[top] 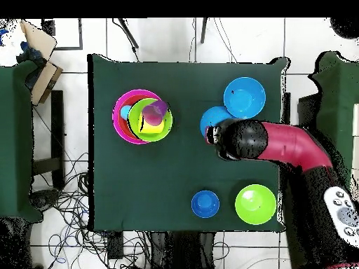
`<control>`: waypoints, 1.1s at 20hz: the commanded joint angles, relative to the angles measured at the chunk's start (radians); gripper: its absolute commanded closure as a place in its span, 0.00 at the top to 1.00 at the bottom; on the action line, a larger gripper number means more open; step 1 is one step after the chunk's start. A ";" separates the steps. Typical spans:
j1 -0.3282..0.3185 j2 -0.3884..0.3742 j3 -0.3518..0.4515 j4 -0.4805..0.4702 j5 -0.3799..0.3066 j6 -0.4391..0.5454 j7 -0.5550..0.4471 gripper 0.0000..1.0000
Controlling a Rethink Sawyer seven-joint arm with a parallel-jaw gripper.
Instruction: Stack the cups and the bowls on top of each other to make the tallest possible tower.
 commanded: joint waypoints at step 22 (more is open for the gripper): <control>-0.042 0.084 0.333 0.262 -0.369 0.090 -0.488 1.00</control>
